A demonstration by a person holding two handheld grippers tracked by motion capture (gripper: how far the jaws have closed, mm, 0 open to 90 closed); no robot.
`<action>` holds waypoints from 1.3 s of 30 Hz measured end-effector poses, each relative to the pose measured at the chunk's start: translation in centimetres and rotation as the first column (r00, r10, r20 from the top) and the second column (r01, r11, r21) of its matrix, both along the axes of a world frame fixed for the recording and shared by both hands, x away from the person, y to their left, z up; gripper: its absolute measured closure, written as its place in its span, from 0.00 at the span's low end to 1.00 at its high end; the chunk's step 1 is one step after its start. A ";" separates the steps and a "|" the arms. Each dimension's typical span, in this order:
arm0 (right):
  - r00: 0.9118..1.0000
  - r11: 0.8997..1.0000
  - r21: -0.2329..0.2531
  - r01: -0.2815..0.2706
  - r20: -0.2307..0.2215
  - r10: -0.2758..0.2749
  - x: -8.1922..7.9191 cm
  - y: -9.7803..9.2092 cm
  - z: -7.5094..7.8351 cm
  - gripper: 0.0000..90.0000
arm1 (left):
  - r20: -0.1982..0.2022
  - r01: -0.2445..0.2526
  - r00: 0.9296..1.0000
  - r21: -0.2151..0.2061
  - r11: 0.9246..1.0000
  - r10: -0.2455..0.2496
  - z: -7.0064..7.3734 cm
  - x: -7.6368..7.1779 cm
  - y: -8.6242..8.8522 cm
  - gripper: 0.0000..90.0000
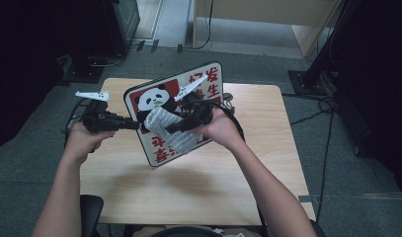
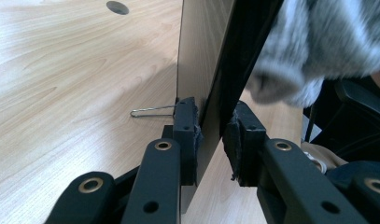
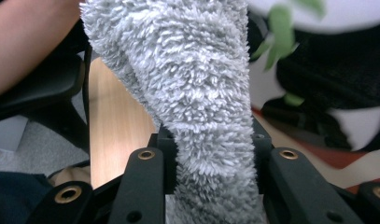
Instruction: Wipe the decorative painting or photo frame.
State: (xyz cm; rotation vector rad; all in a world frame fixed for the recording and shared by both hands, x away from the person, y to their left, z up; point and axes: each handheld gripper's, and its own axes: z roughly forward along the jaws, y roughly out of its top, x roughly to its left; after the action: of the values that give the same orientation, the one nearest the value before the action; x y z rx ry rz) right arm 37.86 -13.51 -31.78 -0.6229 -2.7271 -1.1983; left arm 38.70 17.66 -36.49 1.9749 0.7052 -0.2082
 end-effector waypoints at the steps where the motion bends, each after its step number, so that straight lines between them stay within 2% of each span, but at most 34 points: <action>1: 1.000 1.000 0.001 0.007 0.006 -0.007 0.2 0.1 0.6 0.76 | 0.000 0.000 1.000 -0.001 1.000 0.000 0.0 0.0 0.0 0.84; 2: 1.000 1.000 0.001 0.007 0.006 -0.007 0.2 0.1 0.6 0.76 | 0.000 0.000 1.000 -0.001 1.000 0.000 0.0 0.0 0.0 0.84; 3: 1.000 1.000 0.001 0.014 0.016 -0.014 0.4 0.2 1.6 0.76 | 0.001 -0.001 1.000 -0.003 1.000 0.001 0.0 0.0 0.0 0.84; 16: 0.997 1.000 0.008 0.027 0.071 -0.028 1.9 2.5 8.3 0.76 | 0.007 -0.005 1.000 -0.002 1.000 0.005 0.0 0.0 0.0 0.84; 21: 0.993 0.999 -0.004 0.036 0.109 -0.036 2.7 4.1 11.1 0.76 | 0.011 -0.005 1.000 -0.001 1.000 0.005 0.0 0.0 0.1 0.84; 25: 0.992 0.999 -0.006 0.035 0.122 -0.034 3.5 5.6 12.5 0.76 | 0.017 -0.008 1.000 -0.001 1.000 0.008 0.0 0.0 0.0 0.84; 28: 0.992 0.999 -0.008 0.037 0.123 -0.036 4.0 6.4 13.0 0.76 | 0.018 -0.009 1.000 0.000 1.000 0.009 0.1 -0.1 0.0 0.85; 33: 0.990 0.999 -0.013 0.041 0.137 -0.039 4.9 8.9 13.8 0.76 | 0.025 -0.007 1.000 0.003 1.000 0.007 0.1 -0.1 0.0 0.85; 39: 0.993 0.997 -0.062 0.045 0.109 -0.038 5.9 10.4 12.4 0.75 | 0.034 -0.004 0.999 0.008 1.000 0.004 0.1 -0.1 0.1 0.85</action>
State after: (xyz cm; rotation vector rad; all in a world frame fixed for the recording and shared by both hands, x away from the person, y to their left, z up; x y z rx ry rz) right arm 43.71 -3.10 -19.40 -0.6436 -2.8663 -1.1904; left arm 38.61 17.71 -36.35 1.9805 0.6890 -0.1691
